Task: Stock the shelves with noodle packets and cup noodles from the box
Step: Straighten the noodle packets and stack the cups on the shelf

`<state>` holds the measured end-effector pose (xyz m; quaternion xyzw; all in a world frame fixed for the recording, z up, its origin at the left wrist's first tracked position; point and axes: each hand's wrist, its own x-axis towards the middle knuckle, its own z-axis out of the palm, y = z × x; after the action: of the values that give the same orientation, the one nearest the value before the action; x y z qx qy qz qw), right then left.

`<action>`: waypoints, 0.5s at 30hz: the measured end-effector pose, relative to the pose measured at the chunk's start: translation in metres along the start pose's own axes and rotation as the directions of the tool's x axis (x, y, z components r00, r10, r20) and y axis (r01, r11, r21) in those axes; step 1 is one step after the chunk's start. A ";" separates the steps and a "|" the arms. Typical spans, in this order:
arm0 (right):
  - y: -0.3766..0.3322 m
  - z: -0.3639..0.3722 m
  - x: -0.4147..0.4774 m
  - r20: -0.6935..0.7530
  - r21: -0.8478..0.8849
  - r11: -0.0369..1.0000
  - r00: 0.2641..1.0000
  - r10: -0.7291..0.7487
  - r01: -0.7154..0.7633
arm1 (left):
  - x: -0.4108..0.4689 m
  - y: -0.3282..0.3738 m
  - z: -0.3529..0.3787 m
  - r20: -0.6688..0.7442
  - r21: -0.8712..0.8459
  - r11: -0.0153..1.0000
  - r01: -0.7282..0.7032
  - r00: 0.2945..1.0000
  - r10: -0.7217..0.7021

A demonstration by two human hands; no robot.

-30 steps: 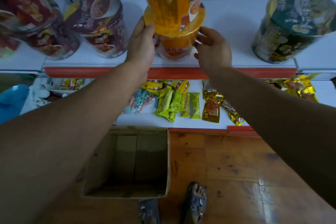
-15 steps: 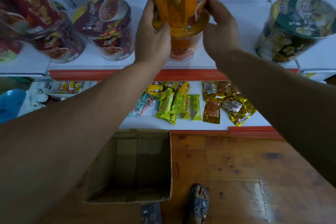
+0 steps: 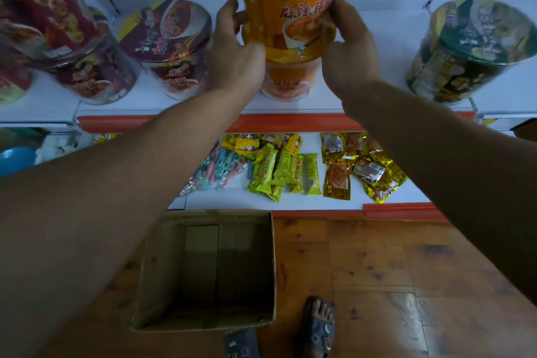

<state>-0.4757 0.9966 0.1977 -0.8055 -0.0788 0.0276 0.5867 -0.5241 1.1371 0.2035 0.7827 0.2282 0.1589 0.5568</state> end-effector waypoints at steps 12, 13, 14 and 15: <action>0.007 -0.003 -0.005 0.007 0.067 0.987 0.989 0.149 -0.149 | 0.000 -0.009 -0.005 0.198 -0.106 0.993 0.058 0.979 -0.036; 0.004 -0.003 -0.003 0.040 0.089 0.979 0.983 0.181 -0.184 | 0.000 -0.011 -0.004 0.206 -0.138 0.987 0.080 0.977 -0.050; 0.003 -0.003 -0.003 0.059 0.113 0.970 0.976 0.208 -0.213 | 0.002 -0.014 -0.002 0.197 -0.166 0.982 0.092 0.979 -0.059; 0.004 -0.002 -0.004 0.062 0.133 0.965 0.973 0.221 -0.228 | 0.002 -0.016 -0.001 0.187 -0.172 0.980 0.102 0.980 -0.069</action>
<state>-0.4795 0.9930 0.1945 -0.7654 0.0016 0.1179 0.6327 -0.5255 1.1438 0.1884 0.7296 0.1953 0.0834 0.6501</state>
